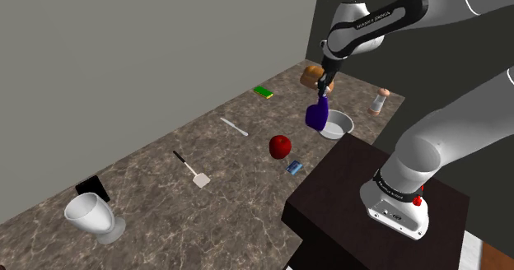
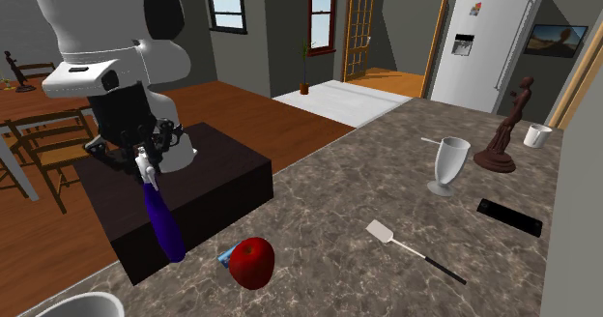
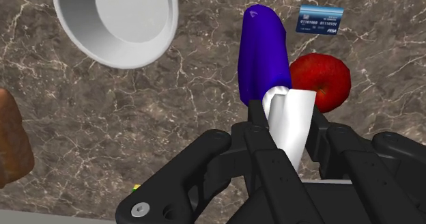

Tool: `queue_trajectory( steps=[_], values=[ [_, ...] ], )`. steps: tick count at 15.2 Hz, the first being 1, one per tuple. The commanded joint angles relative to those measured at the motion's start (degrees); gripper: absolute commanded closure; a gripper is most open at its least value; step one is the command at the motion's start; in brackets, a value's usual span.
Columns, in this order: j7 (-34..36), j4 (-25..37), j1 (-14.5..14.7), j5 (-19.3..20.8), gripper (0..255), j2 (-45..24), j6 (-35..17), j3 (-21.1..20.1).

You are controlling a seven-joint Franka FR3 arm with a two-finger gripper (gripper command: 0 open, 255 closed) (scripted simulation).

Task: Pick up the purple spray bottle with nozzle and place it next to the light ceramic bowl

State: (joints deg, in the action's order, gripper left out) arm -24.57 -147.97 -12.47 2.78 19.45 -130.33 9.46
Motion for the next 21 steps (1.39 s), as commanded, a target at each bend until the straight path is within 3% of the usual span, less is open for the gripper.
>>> queue_trajectory(
  steps=[1,21],
  values=[
    [-0.1,-0.7,0.1,-0.1,255,-1.2,-2.0,0.1],
    [-2.8,-5.6,1.1,-3.3,255,-15.2,-20.7,1.2]
  ],
)
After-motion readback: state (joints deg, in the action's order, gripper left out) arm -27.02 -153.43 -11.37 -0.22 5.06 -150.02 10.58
